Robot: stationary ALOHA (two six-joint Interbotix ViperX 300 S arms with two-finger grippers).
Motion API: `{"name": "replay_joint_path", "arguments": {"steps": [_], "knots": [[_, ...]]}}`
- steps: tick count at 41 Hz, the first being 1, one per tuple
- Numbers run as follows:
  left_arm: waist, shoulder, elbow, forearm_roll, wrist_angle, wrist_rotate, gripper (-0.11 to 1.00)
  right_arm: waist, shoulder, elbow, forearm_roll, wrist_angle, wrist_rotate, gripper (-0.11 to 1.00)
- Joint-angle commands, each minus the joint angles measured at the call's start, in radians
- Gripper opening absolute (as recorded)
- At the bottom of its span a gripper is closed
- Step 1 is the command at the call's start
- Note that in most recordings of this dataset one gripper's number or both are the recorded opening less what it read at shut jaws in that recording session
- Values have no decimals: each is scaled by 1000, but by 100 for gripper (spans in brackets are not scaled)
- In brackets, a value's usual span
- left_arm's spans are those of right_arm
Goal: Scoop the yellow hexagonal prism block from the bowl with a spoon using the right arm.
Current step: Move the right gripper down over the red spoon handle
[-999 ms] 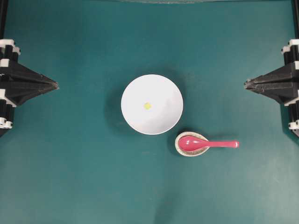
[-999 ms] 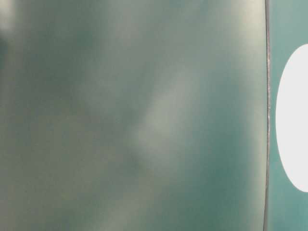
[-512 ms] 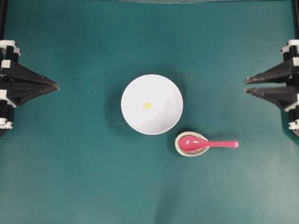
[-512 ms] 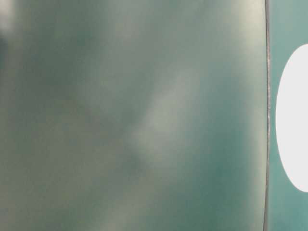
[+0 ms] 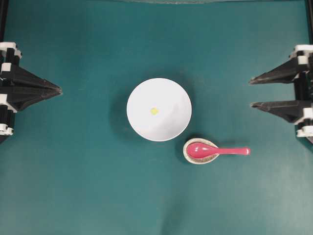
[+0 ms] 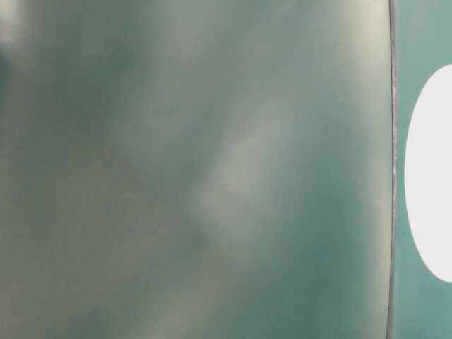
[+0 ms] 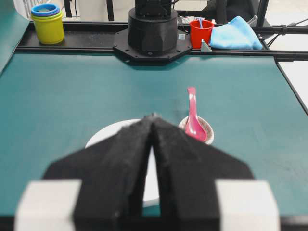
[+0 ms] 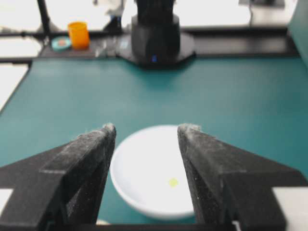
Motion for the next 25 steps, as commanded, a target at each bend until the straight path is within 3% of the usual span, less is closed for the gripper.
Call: {"name": "replay_joint_path", "arguments": {"steps": [1,12,25], "knots": [[2,5,-26,2,-5,0,5,12,41,2,5,-28,9,59],[2,5,-28,2,-8,14,5,52,236,75,35,-241,26,59],[2,5,-28,3,-8,14,5,186,502,132,149,-574,26,59]]}}
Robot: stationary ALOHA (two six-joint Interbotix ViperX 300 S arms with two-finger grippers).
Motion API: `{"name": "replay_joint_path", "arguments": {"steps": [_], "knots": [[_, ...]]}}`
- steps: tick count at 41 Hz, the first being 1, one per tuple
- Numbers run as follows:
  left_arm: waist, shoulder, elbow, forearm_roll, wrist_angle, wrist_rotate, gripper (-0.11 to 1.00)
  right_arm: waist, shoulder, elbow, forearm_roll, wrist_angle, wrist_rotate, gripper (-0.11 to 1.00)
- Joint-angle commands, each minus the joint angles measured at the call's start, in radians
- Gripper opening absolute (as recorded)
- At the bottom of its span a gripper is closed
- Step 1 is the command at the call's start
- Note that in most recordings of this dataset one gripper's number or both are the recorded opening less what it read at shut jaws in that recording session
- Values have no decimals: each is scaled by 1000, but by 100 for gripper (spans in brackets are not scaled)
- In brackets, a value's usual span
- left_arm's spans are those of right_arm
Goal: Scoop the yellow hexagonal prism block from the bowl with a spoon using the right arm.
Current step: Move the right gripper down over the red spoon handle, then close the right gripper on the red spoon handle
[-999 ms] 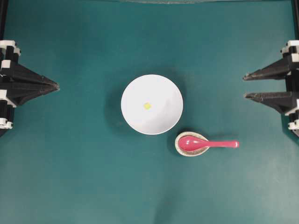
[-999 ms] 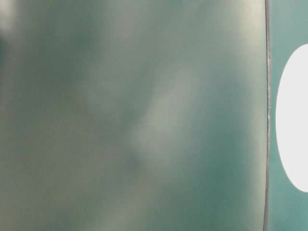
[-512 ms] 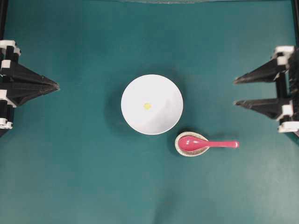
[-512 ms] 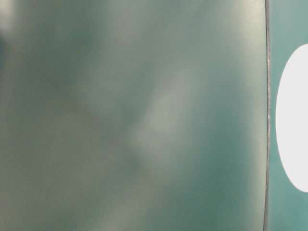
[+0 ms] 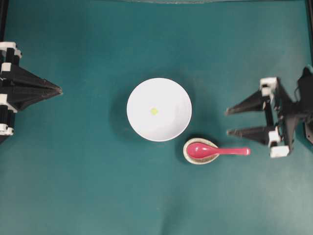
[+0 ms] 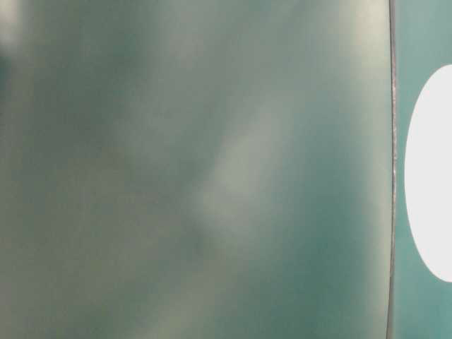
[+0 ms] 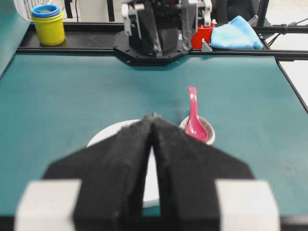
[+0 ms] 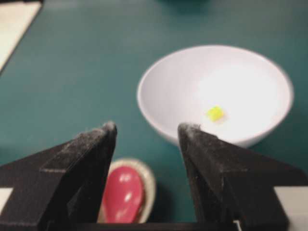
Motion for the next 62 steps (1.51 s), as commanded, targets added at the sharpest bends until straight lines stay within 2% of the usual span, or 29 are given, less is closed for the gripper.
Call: {"name": "replay_joint_path", "arguments": {"steps": [1,5,20,27,35,47,62], "knots": [[2,5,-28,3,-8,2,5,44,75,-8,41,-80,-2,58],[2,5,-26,3,-6,2,5,91,156,-15,89,-129,-3,59],[2,5,-26,3,-5,2,5,287,397,-29,336,-318,-3,59],[2,5,-26,3,-5,0,5,334,472,-25,399,-368,-3,58],[2,5,-26,3,-3,0,5,353,518,-28,426,-373,-3,58],[2,5,-26,3,-5,-2,5,390,534,-28,428,-365,-3,58],[2,8,-26,3,-8,-17,5,394,558,-29,430,-341,-3,58]]}}
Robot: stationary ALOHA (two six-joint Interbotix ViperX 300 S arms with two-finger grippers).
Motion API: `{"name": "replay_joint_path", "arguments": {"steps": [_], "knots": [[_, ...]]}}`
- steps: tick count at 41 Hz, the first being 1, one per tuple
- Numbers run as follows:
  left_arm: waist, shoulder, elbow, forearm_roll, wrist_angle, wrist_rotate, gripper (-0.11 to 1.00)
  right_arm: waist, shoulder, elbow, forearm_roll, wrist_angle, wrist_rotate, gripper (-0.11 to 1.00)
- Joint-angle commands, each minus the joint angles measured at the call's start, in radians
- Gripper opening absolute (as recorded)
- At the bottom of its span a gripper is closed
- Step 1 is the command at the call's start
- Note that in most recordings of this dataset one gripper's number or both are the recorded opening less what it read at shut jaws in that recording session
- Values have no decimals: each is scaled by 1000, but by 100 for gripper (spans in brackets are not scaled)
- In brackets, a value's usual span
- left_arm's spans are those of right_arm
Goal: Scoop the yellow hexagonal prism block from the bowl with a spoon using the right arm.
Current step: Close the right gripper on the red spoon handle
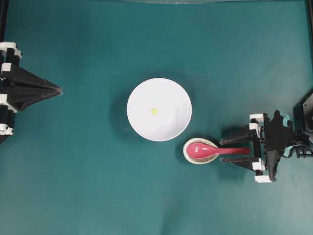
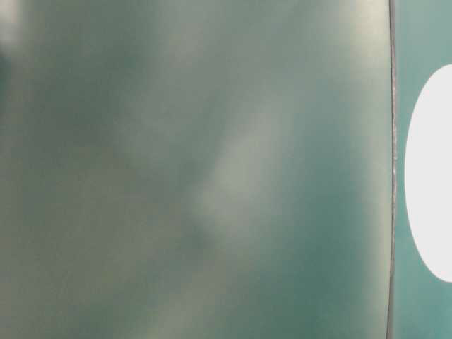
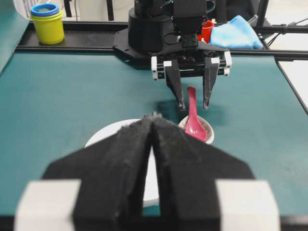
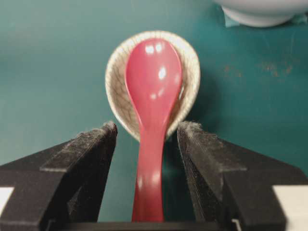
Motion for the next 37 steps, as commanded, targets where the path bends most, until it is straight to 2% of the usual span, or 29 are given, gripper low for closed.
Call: {"name": "replay_joint_path", "arguments": {"steps": [1,29,37], "knots": [[2,8,-26,2,-9,-3,5,6,0,-6,3,-3,-2,58],[2,9,-26,2,-9,-3,5,6,18,2,3,-9,-3,58],[2,9,-26,2,-9,-3,5,6,18,2,3,-9,-14,53]]}}
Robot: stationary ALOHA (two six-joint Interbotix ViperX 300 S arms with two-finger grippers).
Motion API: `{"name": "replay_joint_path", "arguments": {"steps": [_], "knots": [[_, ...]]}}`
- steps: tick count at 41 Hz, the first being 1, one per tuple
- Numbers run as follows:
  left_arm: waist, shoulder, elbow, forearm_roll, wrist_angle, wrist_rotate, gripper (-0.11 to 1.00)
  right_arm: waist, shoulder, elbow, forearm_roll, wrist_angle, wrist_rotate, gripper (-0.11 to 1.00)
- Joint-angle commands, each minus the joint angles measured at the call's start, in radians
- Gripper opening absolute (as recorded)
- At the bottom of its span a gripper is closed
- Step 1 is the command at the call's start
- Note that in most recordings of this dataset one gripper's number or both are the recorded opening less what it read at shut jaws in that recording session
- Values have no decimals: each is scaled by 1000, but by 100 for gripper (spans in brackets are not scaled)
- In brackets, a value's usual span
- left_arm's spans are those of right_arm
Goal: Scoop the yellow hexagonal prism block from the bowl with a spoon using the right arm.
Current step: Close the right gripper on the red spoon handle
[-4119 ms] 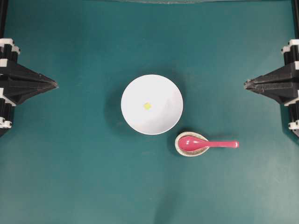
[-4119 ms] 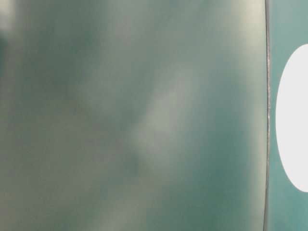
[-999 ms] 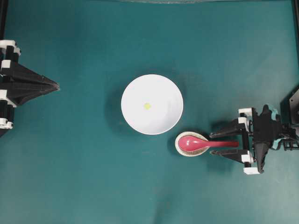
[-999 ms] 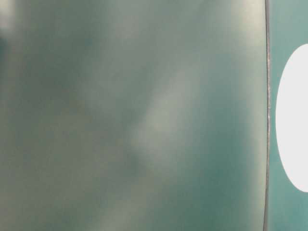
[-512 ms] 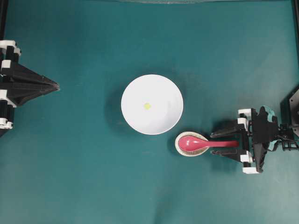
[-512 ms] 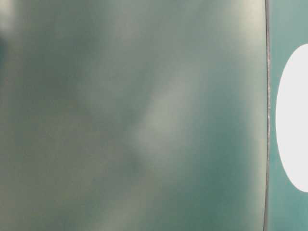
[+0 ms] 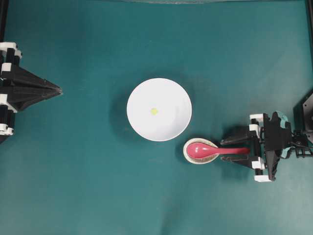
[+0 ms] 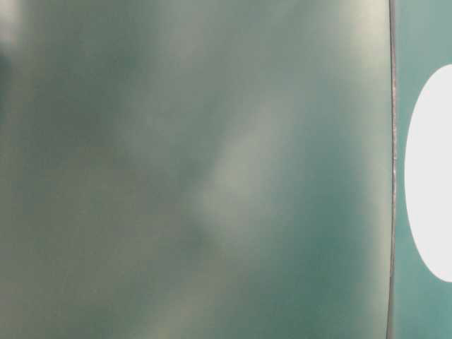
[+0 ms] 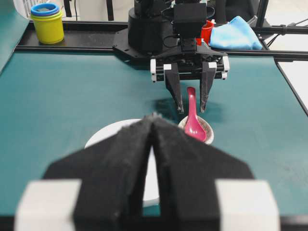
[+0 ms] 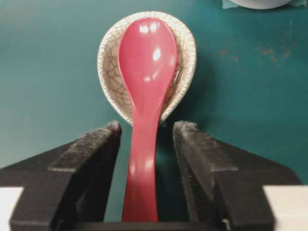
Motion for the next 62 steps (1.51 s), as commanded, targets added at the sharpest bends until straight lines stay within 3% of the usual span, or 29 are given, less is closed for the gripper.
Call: {"name": "replay_joint_path", "arguments": {"steps": [1,52,56,62], "knots": [[2,8,-26,3,-8,-2,5,6,-12,-3,2,-9,-6,52],[2,8,-26,3,-8,-3,5,6,-11,-12,-2,-9,-11,47],[2,8,-26,3,-8,-3,5,6,-11,-14,-2,-9,-11,43],[2,8,-26,3,-6,-3,5,6,-12,-15,-2,-9,-6,26]]}}
